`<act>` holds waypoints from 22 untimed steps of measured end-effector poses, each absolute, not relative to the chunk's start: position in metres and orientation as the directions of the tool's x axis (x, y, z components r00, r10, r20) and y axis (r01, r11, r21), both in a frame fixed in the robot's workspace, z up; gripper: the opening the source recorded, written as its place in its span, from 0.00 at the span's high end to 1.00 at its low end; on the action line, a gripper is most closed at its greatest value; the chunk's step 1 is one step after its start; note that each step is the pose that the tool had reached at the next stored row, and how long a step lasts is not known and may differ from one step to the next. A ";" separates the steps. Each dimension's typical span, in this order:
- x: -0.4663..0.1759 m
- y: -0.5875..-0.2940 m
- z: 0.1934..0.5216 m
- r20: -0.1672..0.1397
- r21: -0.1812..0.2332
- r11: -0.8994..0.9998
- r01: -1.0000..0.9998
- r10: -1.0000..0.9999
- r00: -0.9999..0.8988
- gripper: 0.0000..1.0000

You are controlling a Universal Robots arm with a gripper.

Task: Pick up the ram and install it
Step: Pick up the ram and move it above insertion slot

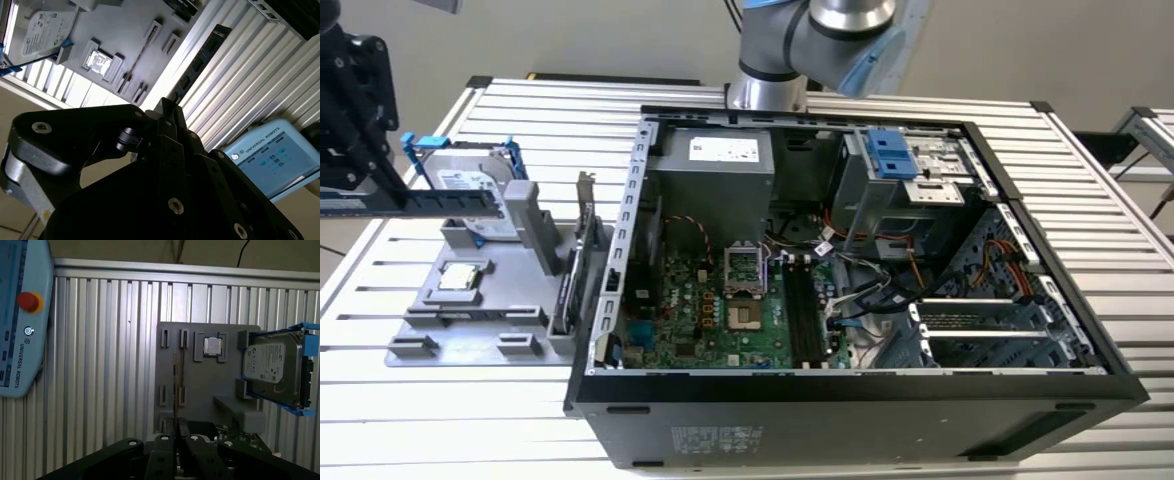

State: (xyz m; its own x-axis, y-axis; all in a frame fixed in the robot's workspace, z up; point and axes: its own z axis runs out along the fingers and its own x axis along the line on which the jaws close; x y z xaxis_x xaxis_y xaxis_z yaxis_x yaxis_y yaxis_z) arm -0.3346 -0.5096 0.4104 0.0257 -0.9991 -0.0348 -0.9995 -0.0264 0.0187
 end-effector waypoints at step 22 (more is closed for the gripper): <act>-0.319 -0.510 0.410 -0.035 0.019 -0.026 -0.999 -0.999 0.026 1.00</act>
State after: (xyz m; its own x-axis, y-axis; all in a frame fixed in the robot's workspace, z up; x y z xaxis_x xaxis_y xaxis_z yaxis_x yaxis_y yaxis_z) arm -0.3191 -0.5096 0.4103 0.0257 -0.9991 -0.0348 -0.9995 -0.0264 0.0187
